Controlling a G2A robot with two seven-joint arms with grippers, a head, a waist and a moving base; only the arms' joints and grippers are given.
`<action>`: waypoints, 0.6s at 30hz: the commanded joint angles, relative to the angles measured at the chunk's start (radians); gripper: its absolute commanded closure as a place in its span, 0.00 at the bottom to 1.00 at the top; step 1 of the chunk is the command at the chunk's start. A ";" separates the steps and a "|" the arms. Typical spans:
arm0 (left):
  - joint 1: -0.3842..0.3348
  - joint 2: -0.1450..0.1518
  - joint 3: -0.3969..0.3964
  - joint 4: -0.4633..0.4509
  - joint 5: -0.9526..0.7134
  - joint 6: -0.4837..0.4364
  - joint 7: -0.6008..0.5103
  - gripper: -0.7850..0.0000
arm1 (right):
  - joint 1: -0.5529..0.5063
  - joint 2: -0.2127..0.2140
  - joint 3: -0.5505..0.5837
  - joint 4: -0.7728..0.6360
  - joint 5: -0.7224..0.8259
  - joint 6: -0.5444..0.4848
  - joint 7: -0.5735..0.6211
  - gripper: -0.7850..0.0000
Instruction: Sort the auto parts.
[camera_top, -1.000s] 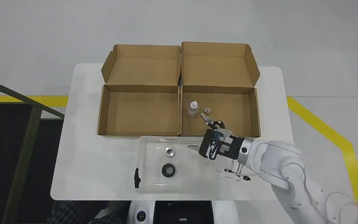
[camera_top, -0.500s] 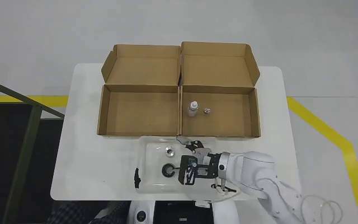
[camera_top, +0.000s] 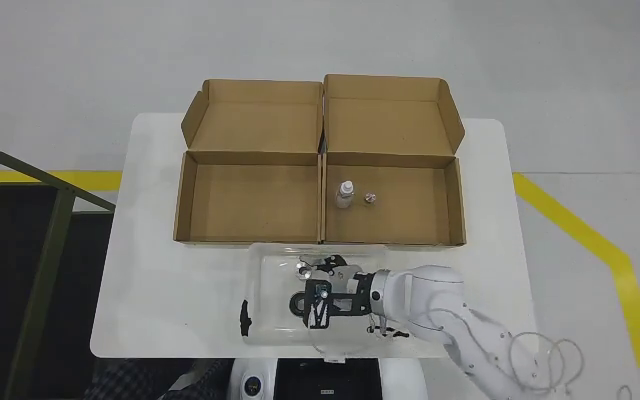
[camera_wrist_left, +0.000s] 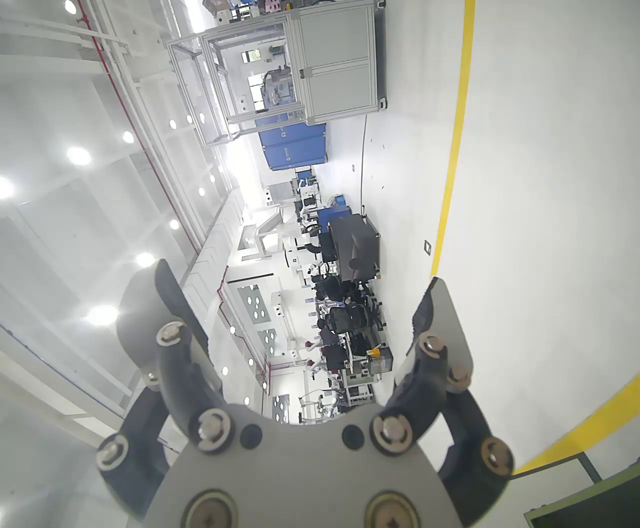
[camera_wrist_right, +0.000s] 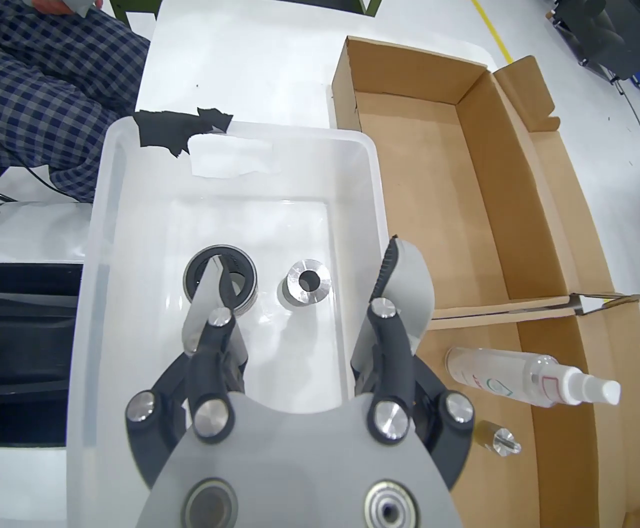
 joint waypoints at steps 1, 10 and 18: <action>0.000 0.000 0.000 0.000 0.000 0.000 0.000 0.00 | 0.009 -0.002 -0.004 0.015 0.002 0.006 0.001 0.40; 0.000 0.000 0.000 0.000 0.000 0.000 0.000 0.00 | 0.053 -0.017 -0.044 0.086 -0.006 0.029 0.020 0.50; 0.000 0.000 0.000 0.000 0.000 0.000 0.000 0.00 | 0.090 -0.031 -0.074 0.150 -0.007 0.039 0.023 0.50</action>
